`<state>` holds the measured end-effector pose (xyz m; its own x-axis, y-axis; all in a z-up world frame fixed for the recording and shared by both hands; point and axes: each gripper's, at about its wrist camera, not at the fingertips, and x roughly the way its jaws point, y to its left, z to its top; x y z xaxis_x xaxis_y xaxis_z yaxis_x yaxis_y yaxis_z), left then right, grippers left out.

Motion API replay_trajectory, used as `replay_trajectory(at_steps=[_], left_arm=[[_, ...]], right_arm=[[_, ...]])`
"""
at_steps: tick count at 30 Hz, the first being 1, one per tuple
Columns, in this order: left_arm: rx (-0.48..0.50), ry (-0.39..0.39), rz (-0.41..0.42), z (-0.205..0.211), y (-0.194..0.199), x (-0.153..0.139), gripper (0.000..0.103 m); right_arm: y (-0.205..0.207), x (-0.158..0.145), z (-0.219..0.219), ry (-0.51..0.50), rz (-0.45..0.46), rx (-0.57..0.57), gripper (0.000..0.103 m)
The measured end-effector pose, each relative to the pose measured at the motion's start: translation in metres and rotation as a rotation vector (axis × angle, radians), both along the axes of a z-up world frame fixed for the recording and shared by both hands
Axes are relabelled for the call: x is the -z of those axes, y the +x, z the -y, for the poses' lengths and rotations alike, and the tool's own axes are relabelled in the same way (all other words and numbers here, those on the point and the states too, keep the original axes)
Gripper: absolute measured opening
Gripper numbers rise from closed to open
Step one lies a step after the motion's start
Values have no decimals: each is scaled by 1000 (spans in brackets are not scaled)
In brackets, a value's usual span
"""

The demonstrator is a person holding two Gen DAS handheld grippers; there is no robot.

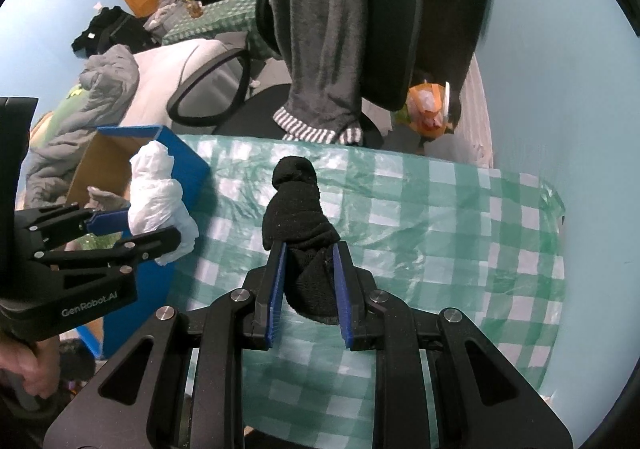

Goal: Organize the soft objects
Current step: 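Lift both socks and carry them over the cardboard box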

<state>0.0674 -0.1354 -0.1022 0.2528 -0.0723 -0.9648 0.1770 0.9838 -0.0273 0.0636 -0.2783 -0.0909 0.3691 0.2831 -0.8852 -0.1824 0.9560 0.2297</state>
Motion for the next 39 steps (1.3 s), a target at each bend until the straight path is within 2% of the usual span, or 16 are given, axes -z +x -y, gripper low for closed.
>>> replay_trajectory(at_steps=[19, 39], left_arm=[[-81, 3, 57, -61, -25, -32, 43], [-200, 32, 60, -139, -34, -33, 43]], right_arm=[[-1, -24, -62, 37, 37, -95, 21], [7, -29, -150, 64, 42, -244, 21]])
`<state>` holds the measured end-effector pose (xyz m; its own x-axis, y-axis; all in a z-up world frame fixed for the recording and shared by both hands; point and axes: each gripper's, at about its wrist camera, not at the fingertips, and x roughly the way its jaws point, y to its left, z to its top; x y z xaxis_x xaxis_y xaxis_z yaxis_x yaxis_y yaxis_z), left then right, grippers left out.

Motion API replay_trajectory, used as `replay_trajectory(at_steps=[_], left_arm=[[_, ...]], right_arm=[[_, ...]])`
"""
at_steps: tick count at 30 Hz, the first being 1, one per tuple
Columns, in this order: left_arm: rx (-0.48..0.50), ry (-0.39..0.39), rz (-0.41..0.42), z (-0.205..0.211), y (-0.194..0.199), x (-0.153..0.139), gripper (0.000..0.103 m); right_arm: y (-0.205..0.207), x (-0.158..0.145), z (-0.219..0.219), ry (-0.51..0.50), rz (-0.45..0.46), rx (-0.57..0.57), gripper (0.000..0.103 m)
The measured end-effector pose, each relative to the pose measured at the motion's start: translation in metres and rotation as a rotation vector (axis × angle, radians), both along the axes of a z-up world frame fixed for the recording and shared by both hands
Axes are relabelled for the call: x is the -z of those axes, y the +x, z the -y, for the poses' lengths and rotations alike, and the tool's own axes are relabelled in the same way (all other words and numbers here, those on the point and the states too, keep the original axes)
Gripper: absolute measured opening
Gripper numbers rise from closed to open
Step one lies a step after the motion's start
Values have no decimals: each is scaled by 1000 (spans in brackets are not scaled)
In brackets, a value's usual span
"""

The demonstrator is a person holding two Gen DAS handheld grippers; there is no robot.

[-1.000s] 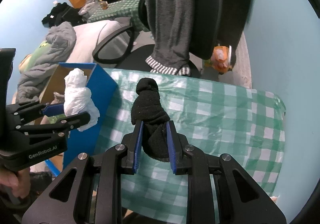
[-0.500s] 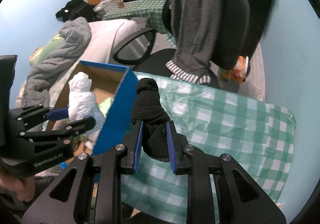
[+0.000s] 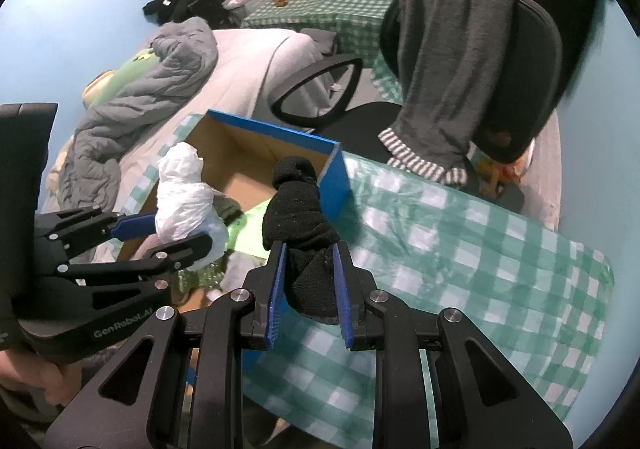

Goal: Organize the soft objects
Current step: 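Lift both socks and carry them over the cardboard box, then open the left gripper to drop the white sock while the right releases the black sock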

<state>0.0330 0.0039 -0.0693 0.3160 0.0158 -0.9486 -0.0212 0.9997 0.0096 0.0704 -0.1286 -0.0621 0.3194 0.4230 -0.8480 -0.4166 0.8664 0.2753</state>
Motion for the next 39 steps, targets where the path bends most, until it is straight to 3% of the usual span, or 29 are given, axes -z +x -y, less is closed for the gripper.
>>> replay_trajectory(at_steps=[12, 23, 27, 32, 39], left_arm=[[-57, 12, -30, -41, -1, 12, 43], [-49, 26, -77, -61, 5, 26, 44], [-42, 32, -81, -66, 5, 28, 47], [-37, 32, -87, -71, 4, 26, 53], [-9, 39, -73, -77, 0, 16, 59]], right_arm=[[10, 6, -52, 3, -19, -61, 21], [19, 11, -86, 2, -42, -76, 22], [20, 12, -93, -4, -53, -73, 30], [19, 9, -97, -9, -54, -61, 31], [19, 2, -92, -10, -51, -22, 41]])
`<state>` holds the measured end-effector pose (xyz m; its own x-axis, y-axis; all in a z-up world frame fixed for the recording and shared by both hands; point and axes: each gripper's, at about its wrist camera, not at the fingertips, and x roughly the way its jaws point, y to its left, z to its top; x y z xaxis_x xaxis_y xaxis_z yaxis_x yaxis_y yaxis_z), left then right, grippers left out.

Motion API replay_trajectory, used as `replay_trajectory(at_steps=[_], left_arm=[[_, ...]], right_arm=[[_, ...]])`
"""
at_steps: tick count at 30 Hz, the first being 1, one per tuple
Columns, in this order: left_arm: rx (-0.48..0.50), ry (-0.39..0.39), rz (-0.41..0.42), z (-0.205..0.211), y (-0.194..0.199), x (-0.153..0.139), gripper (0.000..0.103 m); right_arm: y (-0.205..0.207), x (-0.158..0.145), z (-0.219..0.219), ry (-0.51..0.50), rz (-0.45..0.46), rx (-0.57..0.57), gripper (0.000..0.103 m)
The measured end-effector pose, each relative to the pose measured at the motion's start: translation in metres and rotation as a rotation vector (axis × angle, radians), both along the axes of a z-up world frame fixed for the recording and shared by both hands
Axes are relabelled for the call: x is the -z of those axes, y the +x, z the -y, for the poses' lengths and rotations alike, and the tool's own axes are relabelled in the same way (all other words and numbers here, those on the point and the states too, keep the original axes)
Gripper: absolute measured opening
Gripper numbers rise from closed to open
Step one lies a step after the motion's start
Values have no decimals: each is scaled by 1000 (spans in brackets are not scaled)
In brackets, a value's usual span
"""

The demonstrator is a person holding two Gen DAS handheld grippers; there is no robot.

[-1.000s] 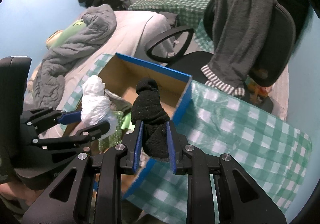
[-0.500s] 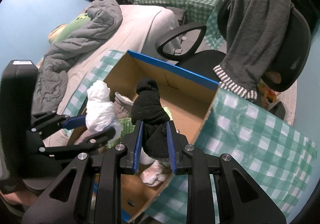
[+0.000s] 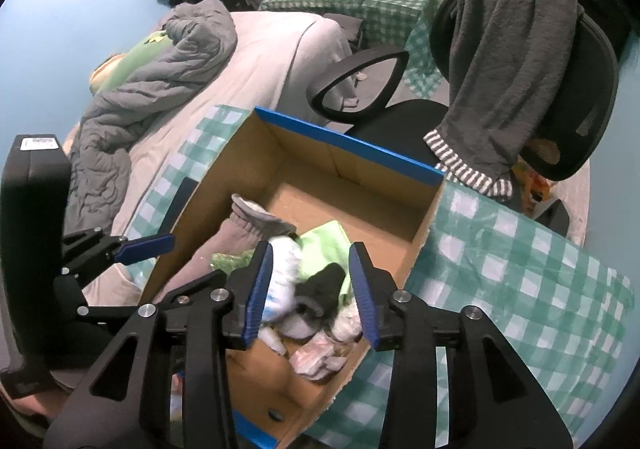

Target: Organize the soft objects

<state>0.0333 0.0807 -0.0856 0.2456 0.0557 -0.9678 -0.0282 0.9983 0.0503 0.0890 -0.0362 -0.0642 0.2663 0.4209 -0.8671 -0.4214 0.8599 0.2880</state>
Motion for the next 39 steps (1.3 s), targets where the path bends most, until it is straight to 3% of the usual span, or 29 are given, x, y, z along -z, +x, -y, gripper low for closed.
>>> replay_trajectory(at_steps=[7, 12, 15, 18, 39], left_arm=[[7, 2, 31, -7, -7, -23, 68], [10, 18, 52, -10, -14, -41, 69], [16, 43, 66, -10, -18, -50, 69], [14, 61, 85, -10, -22, -61, 81], [-18, 68, 91, -4, -48, -87, 81]], right_arm=[[-5, -16, 10, 7, 14, 50, 56], [-11, -31, 15, 0, 37, 73, 63], [-14, -38, 19, 5, 44, 90, 64], [-18, -44, 23, 8, 49, 106, 65], [-49, -76, 34, -14, 106, 115, 68]])
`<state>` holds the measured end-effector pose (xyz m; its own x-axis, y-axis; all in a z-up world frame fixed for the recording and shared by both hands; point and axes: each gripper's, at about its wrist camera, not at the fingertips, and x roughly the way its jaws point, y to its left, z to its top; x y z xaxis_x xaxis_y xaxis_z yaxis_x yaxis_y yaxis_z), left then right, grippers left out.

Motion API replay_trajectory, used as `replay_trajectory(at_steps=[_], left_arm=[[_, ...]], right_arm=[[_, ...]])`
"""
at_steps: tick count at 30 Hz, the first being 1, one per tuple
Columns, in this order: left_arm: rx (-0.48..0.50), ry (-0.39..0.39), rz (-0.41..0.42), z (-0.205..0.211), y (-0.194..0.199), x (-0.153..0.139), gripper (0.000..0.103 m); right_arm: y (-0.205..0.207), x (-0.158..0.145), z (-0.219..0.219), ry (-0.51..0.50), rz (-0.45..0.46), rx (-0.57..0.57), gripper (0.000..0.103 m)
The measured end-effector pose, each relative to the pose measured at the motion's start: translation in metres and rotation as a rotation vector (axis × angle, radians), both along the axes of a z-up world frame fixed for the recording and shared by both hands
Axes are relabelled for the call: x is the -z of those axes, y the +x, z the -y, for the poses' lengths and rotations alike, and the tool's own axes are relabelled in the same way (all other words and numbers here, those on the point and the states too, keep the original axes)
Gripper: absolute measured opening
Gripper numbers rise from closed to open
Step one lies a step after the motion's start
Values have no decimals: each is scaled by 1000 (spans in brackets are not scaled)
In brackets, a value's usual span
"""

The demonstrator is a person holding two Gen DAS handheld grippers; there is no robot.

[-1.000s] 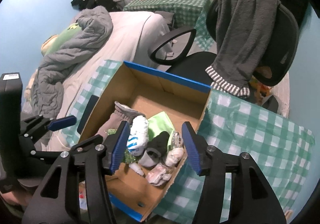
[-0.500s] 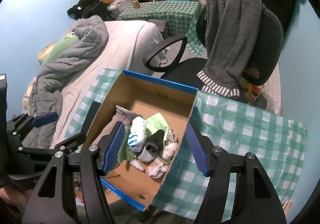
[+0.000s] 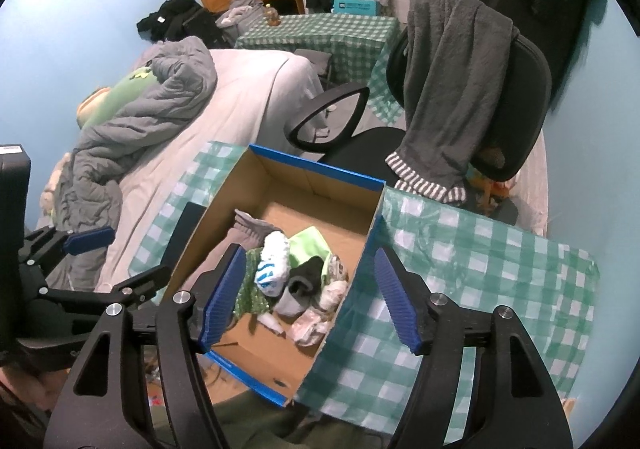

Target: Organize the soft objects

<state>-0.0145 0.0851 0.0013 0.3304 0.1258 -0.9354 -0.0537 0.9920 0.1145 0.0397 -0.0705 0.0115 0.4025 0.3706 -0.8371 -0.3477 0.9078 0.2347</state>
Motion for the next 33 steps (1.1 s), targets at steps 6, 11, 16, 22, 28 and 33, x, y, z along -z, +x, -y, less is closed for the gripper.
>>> replay_trajectory(at_steps=[6, 11, 16, 22, 28, 33], left_arm=[[2, 8, 7, 2, -3, -3, 81], [2, 8, 6, 3, -3, -3, 81], [6, 7, 0, 7, -3, -5, 81], [3, 6, -3, 9, -2, -5, 81], [1, 4, -5, 11, -2, -5, 81], [-1, 2, -7, 12, -2, -3, 81]], right_arm=[[-2, 1, 5, 0, -8, 13, 68], [-3, 2, 8, -4, -10, 16, 68], [-3, 3, 11, -5, -16, 21, 68], [-3, 3, 13, -9, -16, 20, 68], [-3, 3, 14, -8, -15, 18, 68], [-4, 4, 16, -10, -21, 18, 68]])
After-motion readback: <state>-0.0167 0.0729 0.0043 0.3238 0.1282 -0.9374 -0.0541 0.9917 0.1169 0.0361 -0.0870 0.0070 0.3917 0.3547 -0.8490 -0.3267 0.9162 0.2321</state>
